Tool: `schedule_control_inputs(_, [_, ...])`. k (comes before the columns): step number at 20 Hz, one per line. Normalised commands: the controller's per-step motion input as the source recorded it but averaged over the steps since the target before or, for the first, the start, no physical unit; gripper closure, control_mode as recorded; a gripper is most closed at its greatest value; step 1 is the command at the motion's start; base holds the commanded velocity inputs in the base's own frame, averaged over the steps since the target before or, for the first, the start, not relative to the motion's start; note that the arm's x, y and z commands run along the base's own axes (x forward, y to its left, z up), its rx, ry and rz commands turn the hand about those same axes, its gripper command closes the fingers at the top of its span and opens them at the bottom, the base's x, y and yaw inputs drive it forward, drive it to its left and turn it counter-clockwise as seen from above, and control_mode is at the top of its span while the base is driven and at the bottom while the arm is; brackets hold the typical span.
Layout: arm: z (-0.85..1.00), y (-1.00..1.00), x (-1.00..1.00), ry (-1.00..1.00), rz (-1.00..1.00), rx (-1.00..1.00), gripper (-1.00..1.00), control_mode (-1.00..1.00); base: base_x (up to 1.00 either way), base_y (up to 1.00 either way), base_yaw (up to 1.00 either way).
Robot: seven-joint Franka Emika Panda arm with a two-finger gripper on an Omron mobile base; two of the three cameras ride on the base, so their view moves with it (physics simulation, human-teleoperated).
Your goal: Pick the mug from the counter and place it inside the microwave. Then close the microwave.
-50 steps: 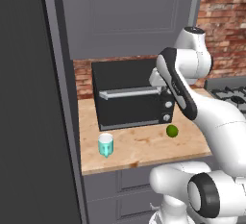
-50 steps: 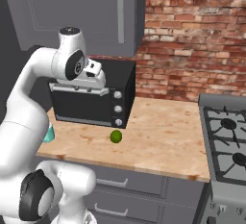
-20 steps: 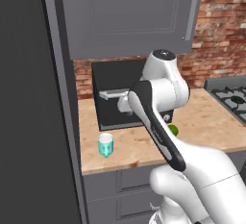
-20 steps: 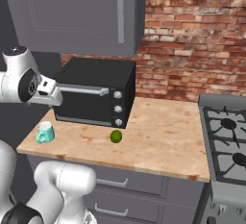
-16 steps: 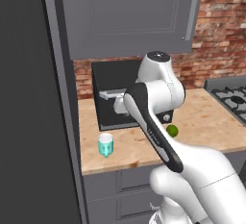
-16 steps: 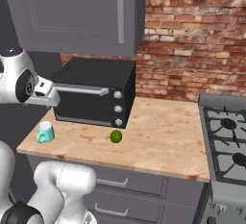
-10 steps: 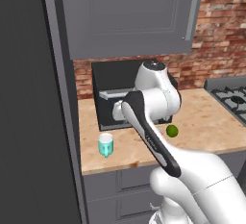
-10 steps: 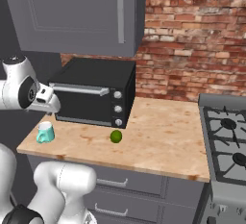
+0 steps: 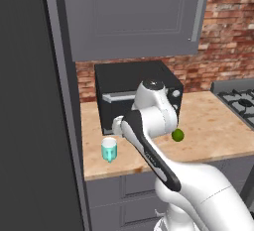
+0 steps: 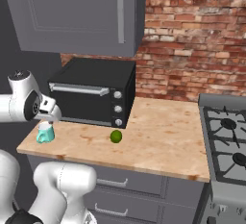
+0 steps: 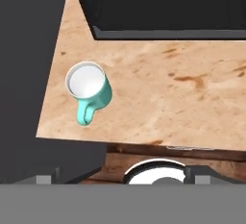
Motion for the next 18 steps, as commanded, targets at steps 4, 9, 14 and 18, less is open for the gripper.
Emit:
schedule_control_inputs(4, [-0.09, 0.17, 0.06, 0.04, 0.0, 0.0, -1.0, -1.0, 0.0, 0.0, 0.0])
schedule_control_inputs(9, [-0.15, 0.14, 0.05, 0.02, 0.0, 0.02, -1.0, -1.0, 0.0, 0.0, 0.0])
schedule_control_inputs(14, [-0.19, 0.23, 0.0, 0.06, 0.0, 0.0, -1.0, -1.0, 0.0, 0.0, 0.0])
schedule_control_inputs(18, [-0.33, 0.19, 0.07, 0.03, 0.0, 0.0, -1.0, -1.0, 0.0, 0.0, 0.0])
